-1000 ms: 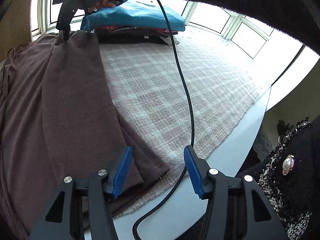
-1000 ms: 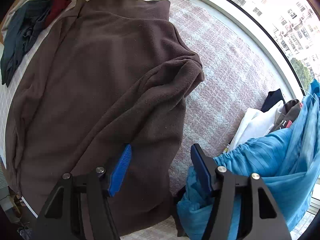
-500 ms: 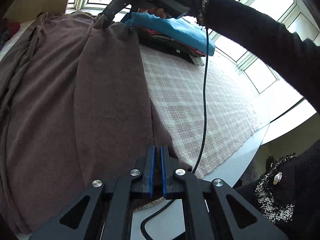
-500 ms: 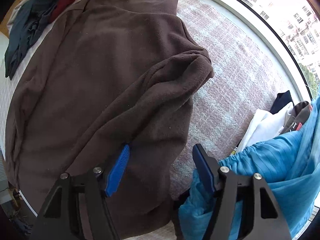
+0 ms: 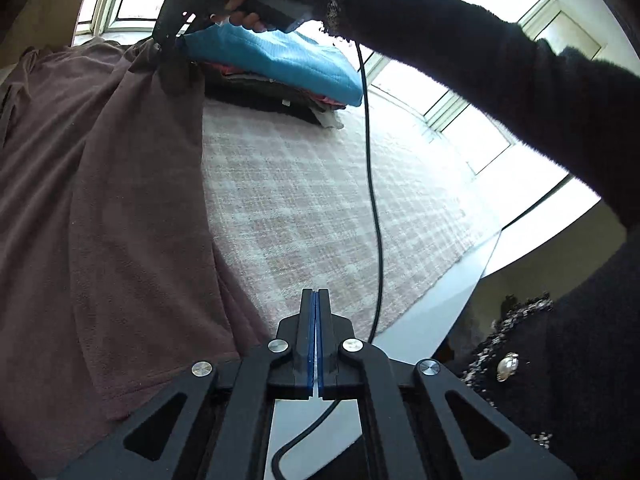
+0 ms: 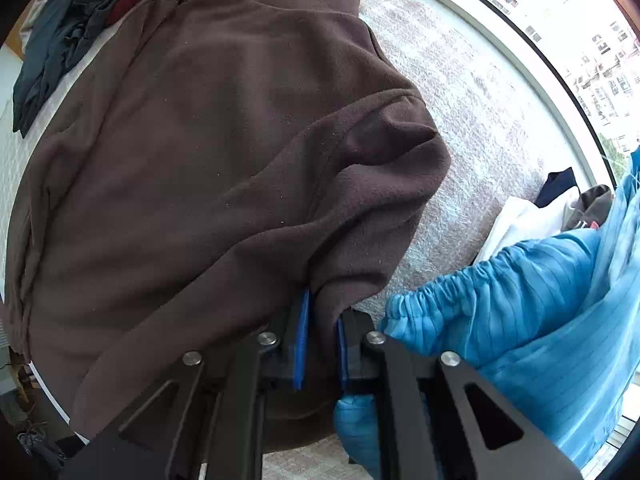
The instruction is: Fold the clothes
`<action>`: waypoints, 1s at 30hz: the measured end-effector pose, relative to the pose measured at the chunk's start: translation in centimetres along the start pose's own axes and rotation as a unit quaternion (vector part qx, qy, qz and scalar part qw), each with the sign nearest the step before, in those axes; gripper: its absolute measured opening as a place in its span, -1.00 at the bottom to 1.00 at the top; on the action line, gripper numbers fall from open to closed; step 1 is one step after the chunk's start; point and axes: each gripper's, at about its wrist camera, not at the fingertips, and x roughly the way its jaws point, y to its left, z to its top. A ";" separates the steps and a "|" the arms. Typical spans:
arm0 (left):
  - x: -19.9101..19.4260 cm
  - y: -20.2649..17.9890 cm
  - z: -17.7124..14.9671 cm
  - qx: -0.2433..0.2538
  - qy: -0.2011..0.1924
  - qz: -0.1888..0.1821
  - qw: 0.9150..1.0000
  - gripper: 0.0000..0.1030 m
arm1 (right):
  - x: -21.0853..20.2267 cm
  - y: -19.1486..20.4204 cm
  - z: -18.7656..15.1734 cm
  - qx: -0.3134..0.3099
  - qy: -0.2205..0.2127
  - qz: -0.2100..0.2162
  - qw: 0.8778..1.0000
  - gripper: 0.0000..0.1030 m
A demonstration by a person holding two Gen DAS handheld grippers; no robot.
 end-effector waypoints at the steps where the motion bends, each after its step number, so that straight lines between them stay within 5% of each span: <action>1: 0.3 0.0 -0.2 0.003 0.007 0.014 1.000 -1.00 | -0.2 0.2 0.0 -0.001 -0.001 0.001 1.000 -0.29; 4: -0.8 -0.2 -1.1 0.015 0.000 0.077 0.997 -0.99 | 0.0 0.8 0.2 0.004 0.008 0.017 1.000 -0.06; 6: -1.4 -0.6 -1.3 0.032 -0.011 0.127 0.991 -0.51 | 0.5 1.5 0.4 0.002 0.015 0.006 1.000 -0.06; 7: -1.3 -0.7 -1.2 0.041 -0.012 0.145 0.989 -0.04 | 0.7 1.8 0.5 0.001 0.019 0.002 1.000 -0.06; 11: 0.0 -1.3 -1.5 0.068 0.007 0.136 0.988 0.10 | 0.8 3.0 0.7 -0.003 0.023 -0.010 1.000 -0.05; 18: 3.0 -0.4 -2.7 0.105 0.043 0.183 0.976 0.05 | 0.3 4.5 -0.2 0.000 0.021 -0.009 1.000 -0.05; 19: 2.9 -0.1 -2.6 0.100 0.042 0.178 0.978 -0.16 | 0.2 4.6 -0.5 0.001 0.019 -0.008 1.000 -0.05; 20: 2.5 0.4 -2.3 0.093 0.039 0.173 0.980 -0.71 | 0.1 4.7 -0.8 0.001 0.018 -0.008 1.000 -0.05; 22: 1.5 2.1 -1.8 0.049 0.031 0.132 0.990 -0.81 | 0.3 2.0 -1.5 0.002 0.012 -0.002 1.000 0.01; 26: -1.4 4.6 -1.2 -0.029 -0.011 0.053 0.998 -0.81 | 0.2 2.7 -2.3 -0.011 -0.014 -0.001 1.000 0.12; 28: -3.0 4.8 -0.9 -0.047 -0.036 0.033 0.998 -0.81 | 0.0 2.8 -2.7 -0.009 -0.004 0.014 1.000 -0.19; 29: -3.4 4.9 -0.9 -0.050 -0.043 0.026 0.997 -0.81 | -0.3 2.7 -2.7 0.001 0.009 0.030 1.000 -0.67; 30: -3.7 4.8 -0.8 -0.052 -0.048 0.021 0.997 -0.81 | -0.7 2.6 -2.9 0.001 0.012 0.030 0.999 -0.73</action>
